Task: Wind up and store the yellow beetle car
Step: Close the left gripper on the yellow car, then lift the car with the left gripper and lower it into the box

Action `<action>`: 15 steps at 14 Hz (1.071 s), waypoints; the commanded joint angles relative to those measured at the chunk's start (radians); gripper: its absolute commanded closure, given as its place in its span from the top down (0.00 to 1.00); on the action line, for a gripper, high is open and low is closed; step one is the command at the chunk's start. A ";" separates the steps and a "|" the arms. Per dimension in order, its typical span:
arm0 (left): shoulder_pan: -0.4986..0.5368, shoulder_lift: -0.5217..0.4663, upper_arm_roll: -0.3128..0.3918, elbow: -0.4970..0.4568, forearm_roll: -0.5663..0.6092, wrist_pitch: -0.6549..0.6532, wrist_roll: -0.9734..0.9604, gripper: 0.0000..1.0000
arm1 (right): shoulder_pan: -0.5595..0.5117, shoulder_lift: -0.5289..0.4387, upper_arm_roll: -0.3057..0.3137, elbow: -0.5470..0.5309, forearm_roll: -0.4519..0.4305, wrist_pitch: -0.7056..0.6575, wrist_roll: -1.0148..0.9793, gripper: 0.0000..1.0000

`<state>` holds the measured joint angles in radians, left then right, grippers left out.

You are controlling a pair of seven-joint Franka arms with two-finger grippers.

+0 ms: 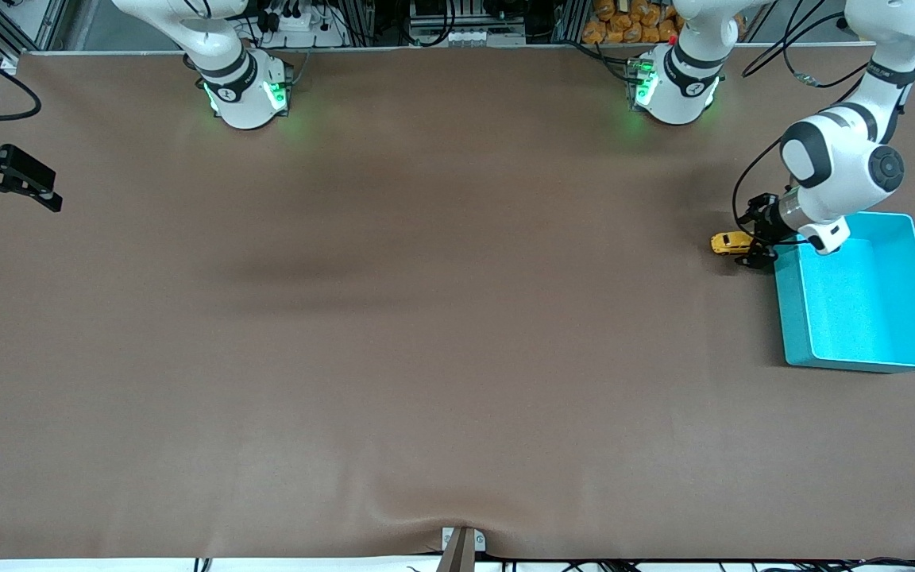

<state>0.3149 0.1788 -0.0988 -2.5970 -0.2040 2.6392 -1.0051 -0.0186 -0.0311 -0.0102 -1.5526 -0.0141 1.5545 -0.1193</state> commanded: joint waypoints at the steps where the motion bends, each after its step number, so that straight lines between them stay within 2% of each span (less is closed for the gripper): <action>1: 0.000 0.005 -0.018 -0.005 -0.023 0.021 0.005 0.00 | 0.019 0.000 -0.014 0.011 -0.010 -0.005 0.000 1.00; 6: -0.010 -0.025 -0.038 -0.005 -0.023 0.005 0.000 0.00 | 0.017 0.000 -0.013 0.011 -0.012 -0.008 -0.002 1.00; 10: -0.010 -0.094 -0.198 0.009 -0.022 -0.065 -0.012 0.00 | 0.016 -0.001 -0.013 0.011 -0.011 -0.011 -0.002 1.00; 12: -0.010 -0.116 -0.257 0.060 -0.009 -0.116 -0.017 0.00 | 0.017 -0.003 -0.014 0.011 -0.010 -0.013 0.001 1.00; 15: -0.004 -0.116 -0.272 0.216 0.021 -0.259 -0.017 0.00 | 0.019 -0.003 -0.013 0.011 -0.010 -0.013 0.015 1.00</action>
<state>0.3011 0.0747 -0.3720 -2.4839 -0.2031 2.4891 -1.0229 -0.0183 -0.0311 -0.0113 -1.5526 -0.0141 1.5536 -0.1185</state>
